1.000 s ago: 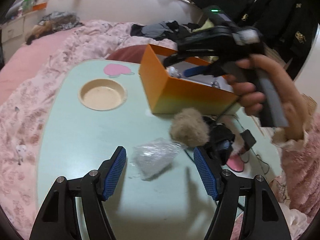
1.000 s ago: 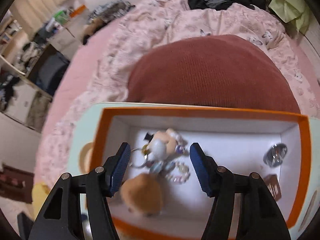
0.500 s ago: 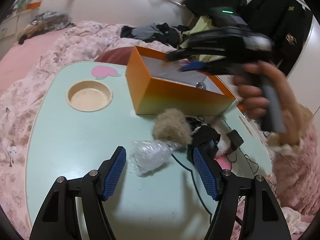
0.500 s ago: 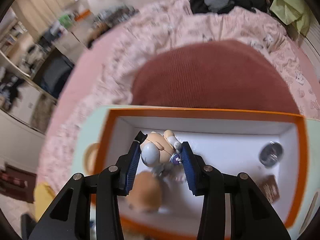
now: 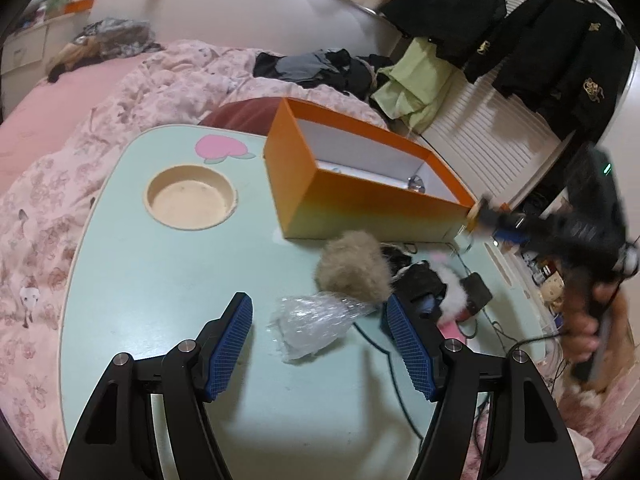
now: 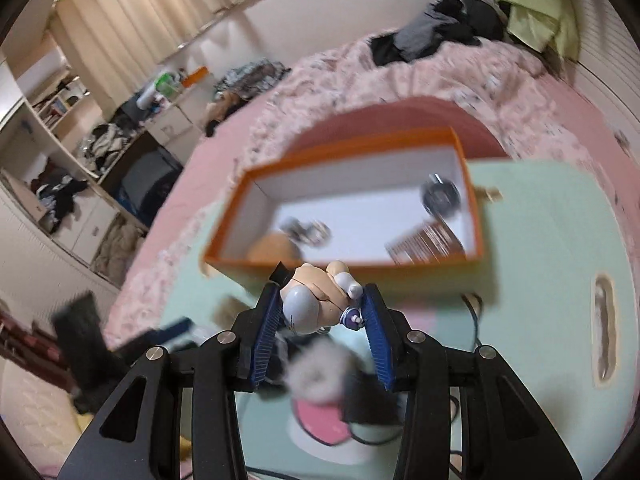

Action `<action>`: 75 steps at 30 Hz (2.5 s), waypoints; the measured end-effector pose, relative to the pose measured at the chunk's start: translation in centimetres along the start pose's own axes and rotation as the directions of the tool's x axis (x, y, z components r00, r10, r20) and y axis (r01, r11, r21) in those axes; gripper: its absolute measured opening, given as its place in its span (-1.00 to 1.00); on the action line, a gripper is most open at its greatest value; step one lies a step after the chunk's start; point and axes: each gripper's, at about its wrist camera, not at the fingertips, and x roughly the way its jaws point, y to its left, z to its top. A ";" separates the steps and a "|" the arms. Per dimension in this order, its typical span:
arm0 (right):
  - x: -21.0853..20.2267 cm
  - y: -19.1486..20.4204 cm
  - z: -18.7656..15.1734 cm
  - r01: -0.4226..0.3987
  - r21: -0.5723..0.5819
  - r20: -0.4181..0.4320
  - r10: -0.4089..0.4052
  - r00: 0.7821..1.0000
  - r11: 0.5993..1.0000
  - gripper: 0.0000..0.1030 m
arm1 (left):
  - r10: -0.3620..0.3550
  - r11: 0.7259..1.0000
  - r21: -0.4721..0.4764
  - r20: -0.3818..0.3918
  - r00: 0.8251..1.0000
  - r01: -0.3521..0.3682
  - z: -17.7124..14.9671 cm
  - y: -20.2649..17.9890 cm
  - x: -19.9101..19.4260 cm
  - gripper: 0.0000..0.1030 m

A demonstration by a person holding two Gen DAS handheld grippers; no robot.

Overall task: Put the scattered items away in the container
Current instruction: 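Carry the white figurine out and set it on the table with the right gripper, then reach into the box and grasp the bead keychain with the left gripper, then lift the bead keychain out and lower it onto the table with the left gripper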

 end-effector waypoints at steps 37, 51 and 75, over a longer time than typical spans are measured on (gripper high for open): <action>-3.7 -1.6 -12.5 0.047 -0.086 0.105 -0.038 0.994 0.995 0.45 | 0.226 0.969 0.174 -0.335 0.915 -0.176 14.2 -7.0 10.6 -0.51; -3.7 -2.3 -12.8 0.031 -0.041 0.105 -0.027 0.994 0.999 0.45 | 0.364 0.929 0.205 -0.370 0.854 -0.308 14.0 -5.3 15.5 -0.81; -3.6 -2.2 -13.0 0.041 -0.037 0.098 -0.037 0.995 0.998 0.45 | 0.018 0.982 0.187 -0.220 0.975 0.024 8.3 -7.9 0.7 -0.82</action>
